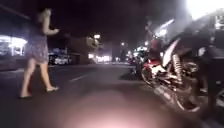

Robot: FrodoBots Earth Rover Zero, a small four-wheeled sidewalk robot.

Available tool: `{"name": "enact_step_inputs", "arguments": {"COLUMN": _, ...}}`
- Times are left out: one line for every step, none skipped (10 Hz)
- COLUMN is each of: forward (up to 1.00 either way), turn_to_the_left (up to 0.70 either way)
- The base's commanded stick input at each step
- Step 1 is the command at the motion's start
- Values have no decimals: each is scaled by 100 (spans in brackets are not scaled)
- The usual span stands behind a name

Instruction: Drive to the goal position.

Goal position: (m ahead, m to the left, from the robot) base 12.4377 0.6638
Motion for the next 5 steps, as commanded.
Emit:
{"name": "enact_step_inputs", "arguments": {"forward": 100, "turn_to_the_left": 0}}
{"name": "enact_step_inputs", "arguments": {"forward": 100, "turn_to_the_left": 0}}
{"name": "enact_step_inputs", "arguments": {"forward": 100, "turn_to_the_left": 0}}
{"name": "enact_step_inputs", "arguments": {"forward": 100, "turn_to_the_left": 0}}
{"name": "enact_step_inputs", "arguments": {"forward": 100, "turn_to_the_left": 0}}
